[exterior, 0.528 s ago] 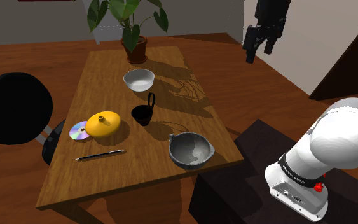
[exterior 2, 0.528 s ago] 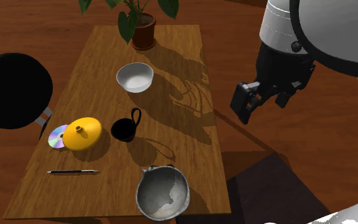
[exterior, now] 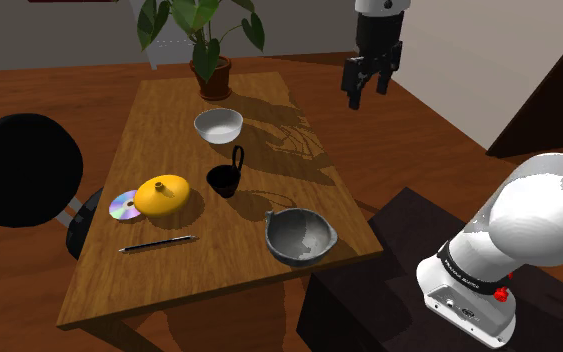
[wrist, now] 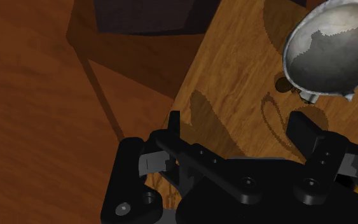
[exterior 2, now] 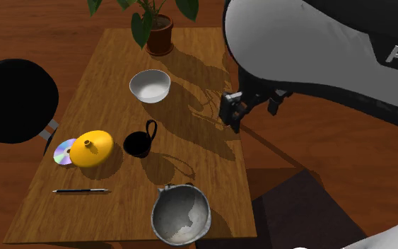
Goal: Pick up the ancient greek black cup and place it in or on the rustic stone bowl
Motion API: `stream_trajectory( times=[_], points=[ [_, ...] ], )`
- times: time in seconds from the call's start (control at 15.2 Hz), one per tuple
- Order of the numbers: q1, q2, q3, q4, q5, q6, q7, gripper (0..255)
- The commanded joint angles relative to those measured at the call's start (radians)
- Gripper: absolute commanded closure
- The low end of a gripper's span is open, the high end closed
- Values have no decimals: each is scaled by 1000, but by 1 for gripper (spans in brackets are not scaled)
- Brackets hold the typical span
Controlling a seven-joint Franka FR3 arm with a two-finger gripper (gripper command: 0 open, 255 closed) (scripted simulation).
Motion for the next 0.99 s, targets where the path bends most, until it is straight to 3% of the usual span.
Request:
stream_trajectory(
  times=[0.0, 0.92],
  points=[
    [5, 79, 20, 29, 0, 49, 12, 0],
    [51, 597, 134, 332, -88, 237, 115, 0]
  ],
)
